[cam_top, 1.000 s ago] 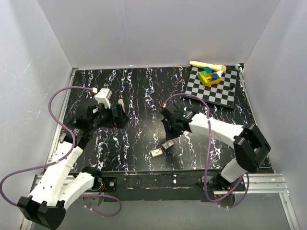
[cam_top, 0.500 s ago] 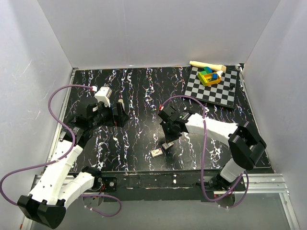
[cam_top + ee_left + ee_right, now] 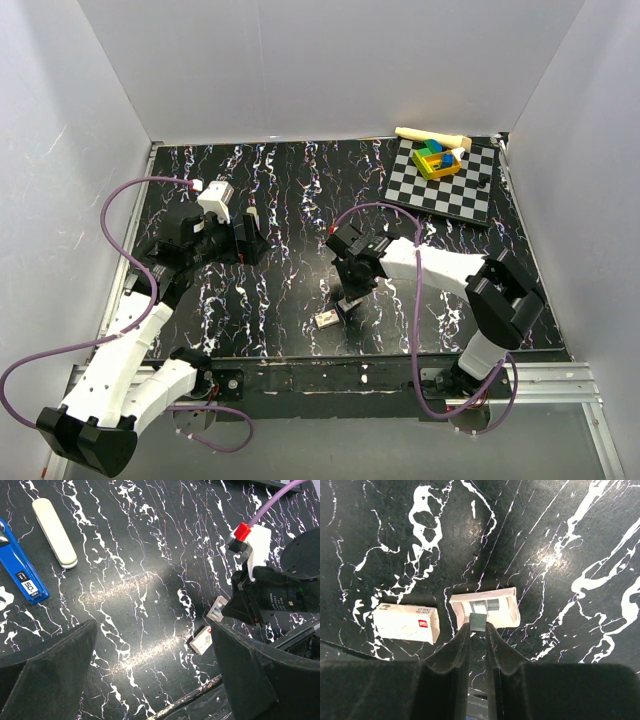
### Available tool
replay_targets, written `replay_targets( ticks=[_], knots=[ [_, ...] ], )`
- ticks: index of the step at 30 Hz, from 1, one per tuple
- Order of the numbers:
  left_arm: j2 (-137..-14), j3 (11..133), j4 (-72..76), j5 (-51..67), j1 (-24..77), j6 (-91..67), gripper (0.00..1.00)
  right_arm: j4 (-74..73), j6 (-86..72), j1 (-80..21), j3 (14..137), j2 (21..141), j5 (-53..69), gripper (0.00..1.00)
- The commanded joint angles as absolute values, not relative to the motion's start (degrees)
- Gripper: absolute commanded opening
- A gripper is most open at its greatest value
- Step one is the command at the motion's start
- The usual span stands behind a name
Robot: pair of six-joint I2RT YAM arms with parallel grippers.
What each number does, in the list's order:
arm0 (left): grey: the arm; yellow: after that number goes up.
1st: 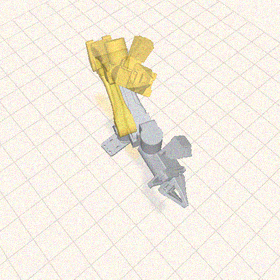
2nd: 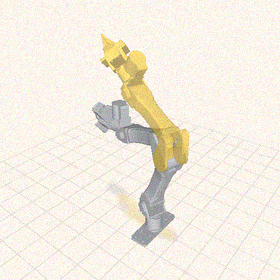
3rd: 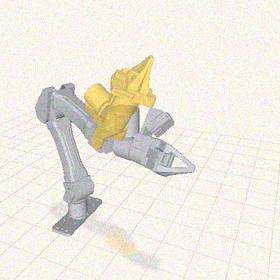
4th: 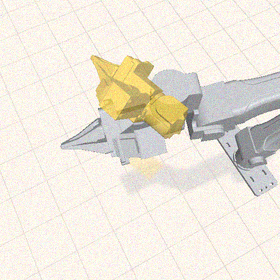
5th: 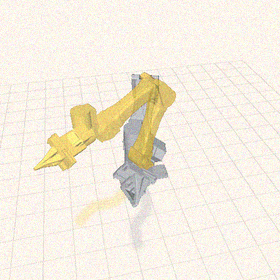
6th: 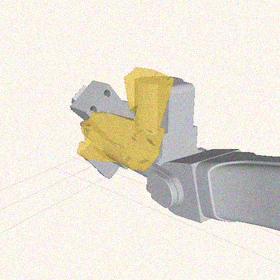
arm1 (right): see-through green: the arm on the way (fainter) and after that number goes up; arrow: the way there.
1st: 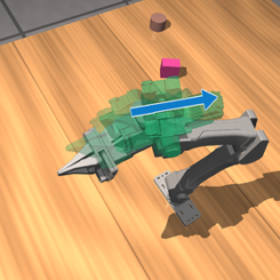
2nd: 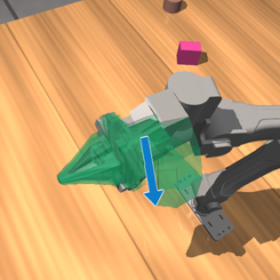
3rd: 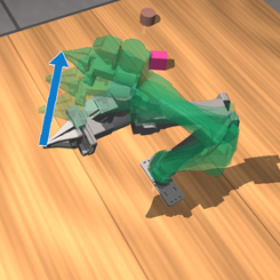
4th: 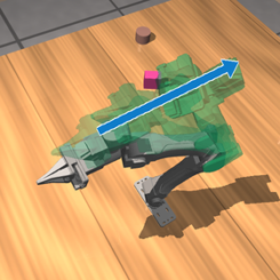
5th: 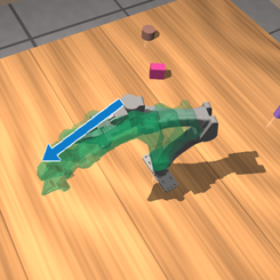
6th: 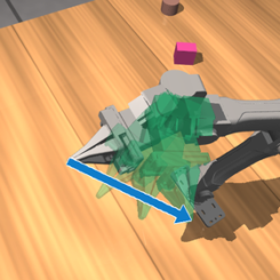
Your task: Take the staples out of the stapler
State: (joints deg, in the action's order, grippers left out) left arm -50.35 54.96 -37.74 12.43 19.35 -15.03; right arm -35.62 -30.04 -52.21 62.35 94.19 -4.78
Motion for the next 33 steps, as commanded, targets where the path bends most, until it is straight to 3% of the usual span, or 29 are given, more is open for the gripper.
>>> replay_targets(
  ticks=[1,18,33],
  knots=[
    [-50.0,56.3,-37.7,12.0,19.6,-14.8,0.98,-36.0,-30.5,-52.6,63.6,96.1,-6.3,0.13],
    [-49.9,56.3,-38.0,12.0,19.6,-14.9,0.98,-35.7,-30.8,-52.6,65.0,98.2,-6.4,0.16],
    [-49.6,56.2,-38.1,12.6,19.6,-15.3,0.98,-36.8,-30.8,-52.9,66.5,96.7,-7.5,0.36]
  ],
)
